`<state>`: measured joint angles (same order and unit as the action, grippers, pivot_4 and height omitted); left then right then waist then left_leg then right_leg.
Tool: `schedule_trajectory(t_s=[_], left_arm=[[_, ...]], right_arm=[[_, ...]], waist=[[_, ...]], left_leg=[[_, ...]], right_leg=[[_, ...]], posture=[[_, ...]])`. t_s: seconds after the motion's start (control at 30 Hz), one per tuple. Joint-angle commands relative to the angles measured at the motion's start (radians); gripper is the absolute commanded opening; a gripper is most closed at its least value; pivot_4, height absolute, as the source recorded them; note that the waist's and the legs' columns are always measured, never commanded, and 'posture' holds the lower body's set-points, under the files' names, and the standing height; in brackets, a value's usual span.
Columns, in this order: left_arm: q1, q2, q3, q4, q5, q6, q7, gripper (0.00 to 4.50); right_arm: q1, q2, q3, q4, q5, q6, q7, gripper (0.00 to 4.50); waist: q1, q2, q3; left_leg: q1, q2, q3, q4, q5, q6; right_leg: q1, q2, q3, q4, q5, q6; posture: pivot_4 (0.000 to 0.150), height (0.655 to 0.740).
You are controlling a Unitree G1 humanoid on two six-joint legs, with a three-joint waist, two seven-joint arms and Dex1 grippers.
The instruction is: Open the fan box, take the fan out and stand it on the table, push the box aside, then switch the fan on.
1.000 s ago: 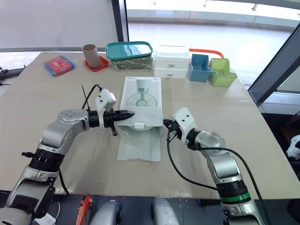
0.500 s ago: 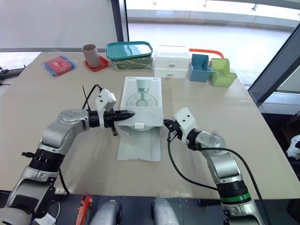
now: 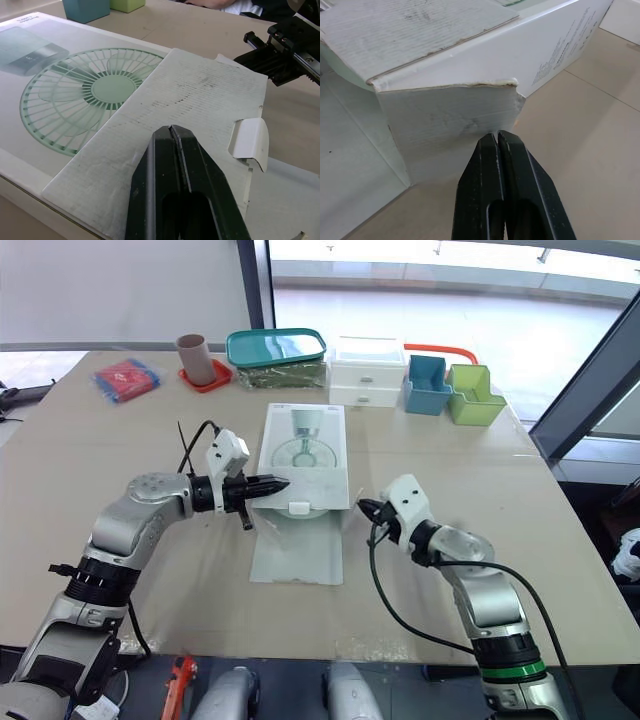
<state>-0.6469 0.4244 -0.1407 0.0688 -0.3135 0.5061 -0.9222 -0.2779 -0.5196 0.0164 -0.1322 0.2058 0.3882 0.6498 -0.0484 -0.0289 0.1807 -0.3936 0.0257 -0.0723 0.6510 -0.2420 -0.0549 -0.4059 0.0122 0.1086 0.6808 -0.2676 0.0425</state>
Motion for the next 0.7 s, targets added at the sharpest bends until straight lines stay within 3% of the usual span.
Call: schedule_trajectory(t_s=[0.03, 0.27, 0.7], left_arm=[[-0.008, 0.005, -0.009, 0.012, 0.01, 0.007, -0.004, 0.0], [-0.007, 0.006, -0.008, 0.007, 0.009, 0.012, -0.004, 0.0], [-0.009, 0.003, -0.004, 0.012, 0.009, 0.005, 0.0, 0.0]], right_arm=[[0.011, -0.015, -0.036, -0.026, 0.007, -0.02, 0.0, 0.06], [0.027, -0.037, -0.07, -0.001, 0.001, -0.032, -0.004, 0.06], [-0.14, -0.113, -0.174, 0.128, 0.034, -0.098, 0.027, 0.06]], waist=[[0.0, 0.0, 0.0], [0.0, 0.0, 0.0], [0.0, 0.0, 0.0]], left_leg=[[0.0, 0.0, 0.0, 0.0, 0.0, 0.0], [0.0, 0.0, 0.0, 0.0, 0.0, 0.0], [0.0, 0.0, 0.001, 0.0, 0.0, 0.0]], right_leg=[[0.0, 0.0, 0.0, 0.0, 0.0, 0.0], [0.0, 0.0, 0.0, 0.0, 0.0, 0.0], [0.0, 0.0, 0.001, 0.0, 0.0, 0.0]], posture=[[0.15, 0.74], [0.15, 0.74], [0.15, 0.74]])
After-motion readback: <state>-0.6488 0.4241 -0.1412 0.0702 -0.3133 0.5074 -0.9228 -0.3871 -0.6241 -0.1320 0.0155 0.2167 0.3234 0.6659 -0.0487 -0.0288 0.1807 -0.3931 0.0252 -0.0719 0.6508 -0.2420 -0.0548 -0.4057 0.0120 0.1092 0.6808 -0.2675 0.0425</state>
